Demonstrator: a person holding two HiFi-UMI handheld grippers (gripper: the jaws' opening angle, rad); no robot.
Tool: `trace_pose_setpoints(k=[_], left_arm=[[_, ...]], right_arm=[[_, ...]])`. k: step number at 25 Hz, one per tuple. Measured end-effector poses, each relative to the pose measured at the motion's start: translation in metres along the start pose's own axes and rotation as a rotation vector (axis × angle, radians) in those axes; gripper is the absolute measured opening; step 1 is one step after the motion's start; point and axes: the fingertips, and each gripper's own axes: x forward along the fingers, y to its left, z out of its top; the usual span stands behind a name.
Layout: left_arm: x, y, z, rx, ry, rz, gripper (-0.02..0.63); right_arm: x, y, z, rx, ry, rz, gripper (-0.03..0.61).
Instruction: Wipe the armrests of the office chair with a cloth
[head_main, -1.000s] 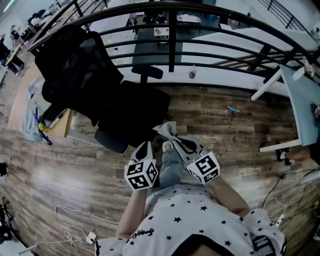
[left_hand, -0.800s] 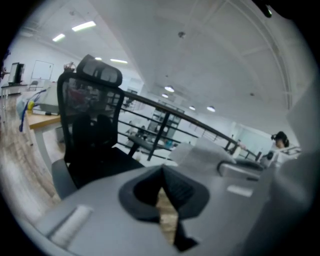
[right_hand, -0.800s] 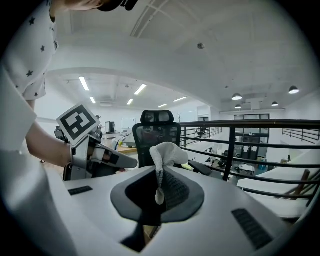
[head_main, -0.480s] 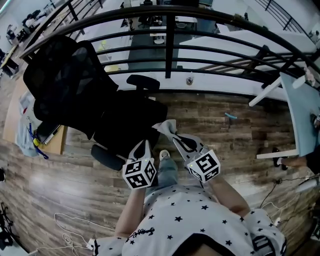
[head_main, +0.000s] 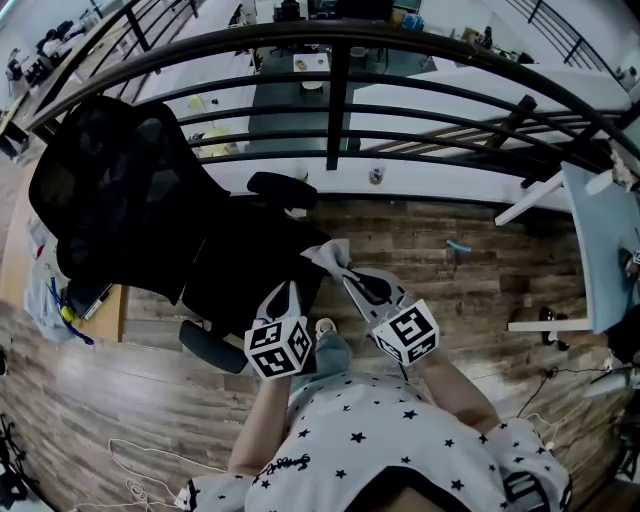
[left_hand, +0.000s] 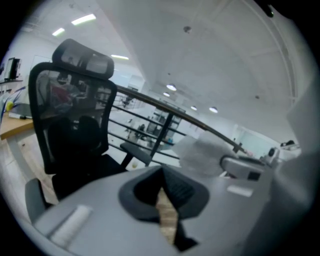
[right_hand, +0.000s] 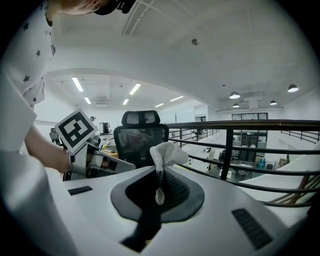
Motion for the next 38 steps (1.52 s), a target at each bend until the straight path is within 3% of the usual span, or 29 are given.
trace_pose_setpoints(k=[10, 26, 38], left_arm=[[0.051, 0.027, 0.040, -0.030, -0.018, 0.035, 0.005], [0.058, 0.090, 0.071, -0.127, -0.058, 0.187, 0.005], [0.072, 0.117, 0.089, -0.218, -0.117, 0.359, 0.005]], right_arm=[[0.058, -0.042, 0.022, -0.027, 0.003, 0.033, 0.028], [0.139, -0.064, 0.055, -0.060, 0.007, 0.136, 0.028], [0.190, -0.084, 0.067, -0.127, 0.027, 0.317, 0.028]])
